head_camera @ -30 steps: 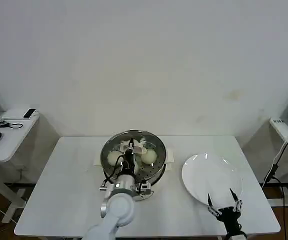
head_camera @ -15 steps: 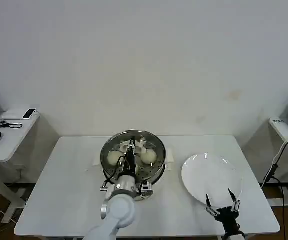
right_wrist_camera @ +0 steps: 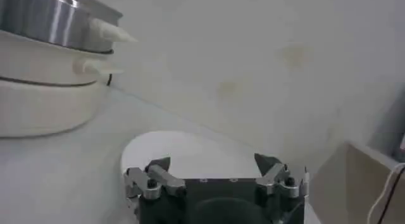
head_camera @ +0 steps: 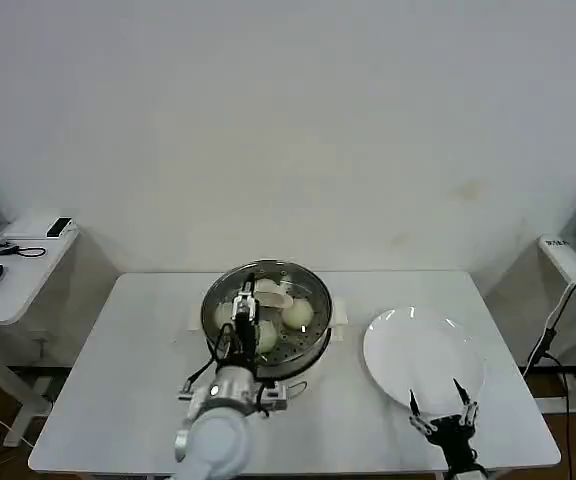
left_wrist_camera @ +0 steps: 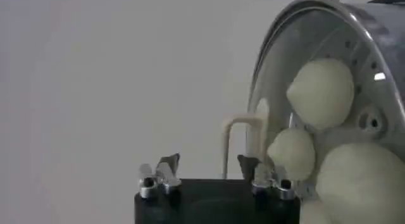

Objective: Take steamed baozi put them in steamer then cover it.

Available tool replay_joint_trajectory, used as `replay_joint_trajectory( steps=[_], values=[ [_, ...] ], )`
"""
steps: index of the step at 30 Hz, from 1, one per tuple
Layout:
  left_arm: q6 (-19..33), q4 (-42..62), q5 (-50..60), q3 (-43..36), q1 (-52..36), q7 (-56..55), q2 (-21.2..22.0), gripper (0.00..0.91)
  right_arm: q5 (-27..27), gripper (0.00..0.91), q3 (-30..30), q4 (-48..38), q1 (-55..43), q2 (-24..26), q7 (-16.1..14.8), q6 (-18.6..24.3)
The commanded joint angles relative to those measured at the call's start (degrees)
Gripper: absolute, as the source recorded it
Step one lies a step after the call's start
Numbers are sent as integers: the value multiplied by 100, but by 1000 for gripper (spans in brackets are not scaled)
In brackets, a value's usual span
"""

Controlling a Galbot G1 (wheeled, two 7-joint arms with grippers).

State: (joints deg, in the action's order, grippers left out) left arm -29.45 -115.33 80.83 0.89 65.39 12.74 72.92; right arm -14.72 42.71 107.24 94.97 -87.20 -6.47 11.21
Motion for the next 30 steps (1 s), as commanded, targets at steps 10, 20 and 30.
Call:
replay_joint_trajectory(
  steps=[10, 20, 30],
  values=[
    [1718, -1674, -6436, 3040, 3190, -2529, -472, 907, 1248, 907, -288, -46, 23, 384, 297, 144],
    [3968, -220, -9593, 3932, 3461, -2810, -50, 907, 1837, 907, -828, -111, -7, 892, -41, 309],
    [3626, -351, -9159, 3761, 3977, -2552, 252, 907, 2192, 907, -1081, 394, 427, 1185, -142, -170]
  ],
)
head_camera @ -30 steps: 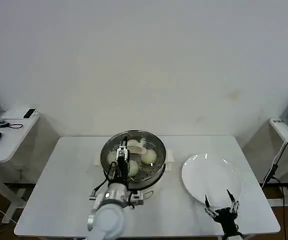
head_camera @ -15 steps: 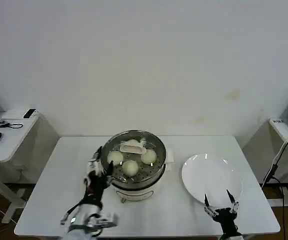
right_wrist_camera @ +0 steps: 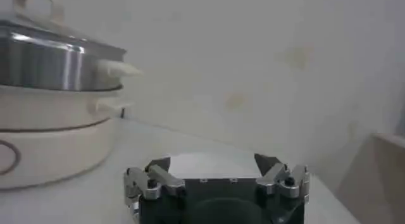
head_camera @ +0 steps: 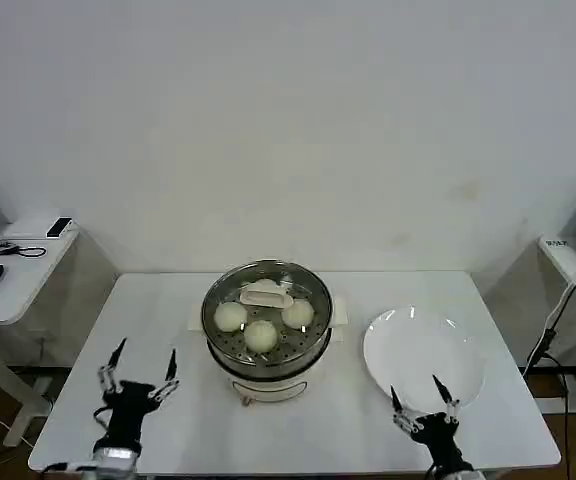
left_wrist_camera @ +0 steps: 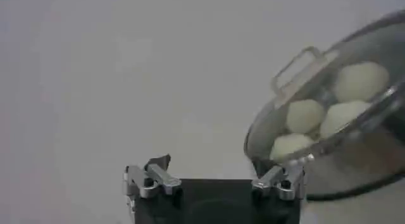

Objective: Take steamed baozi put them in steamer then cover it.

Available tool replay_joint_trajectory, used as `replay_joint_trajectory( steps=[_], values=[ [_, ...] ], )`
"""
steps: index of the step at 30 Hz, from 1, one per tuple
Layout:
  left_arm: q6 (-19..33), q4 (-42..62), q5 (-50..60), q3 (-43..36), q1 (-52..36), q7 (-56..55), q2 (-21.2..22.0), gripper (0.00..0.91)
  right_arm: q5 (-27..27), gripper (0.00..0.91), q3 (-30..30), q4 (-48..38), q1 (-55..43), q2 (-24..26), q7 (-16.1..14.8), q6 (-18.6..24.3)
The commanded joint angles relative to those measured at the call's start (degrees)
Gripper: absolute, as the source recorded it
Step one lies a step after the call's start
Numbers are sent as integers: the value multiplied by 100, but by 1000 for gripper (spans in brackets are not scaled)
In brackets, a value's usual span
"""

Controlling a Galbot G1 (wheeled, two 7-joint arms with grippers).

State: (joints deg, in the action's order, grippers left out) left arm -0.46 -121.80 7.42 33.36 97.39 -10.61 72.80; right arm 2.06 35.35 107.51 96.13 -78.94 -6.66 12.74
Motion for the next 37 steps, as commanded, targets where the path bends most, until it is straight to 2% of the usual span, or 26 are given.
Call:
replay_joint_trajectory(
  steps=[1, 4, 8, 37],
  values=[
    [710, 353, -1800, 529, 785, -205, 261, 907, 534, 907, -371, 423, 351, 379, -134, -365],
    [725, 398, -1797, 579, 846, -132, 256, 907, 562, 907, -333, 633, 483, 409, -141, -587],
    [1105, 436, -1850, 589, 978, -173, 297, 907, 775, 907, -286, 831, 592, 464, -158, -843],
    [881, 451, -1447, 505, 1230, 97, 462, 907, 555, 907, -202, 767, 532, 484, -14, -1032]
  ],
)
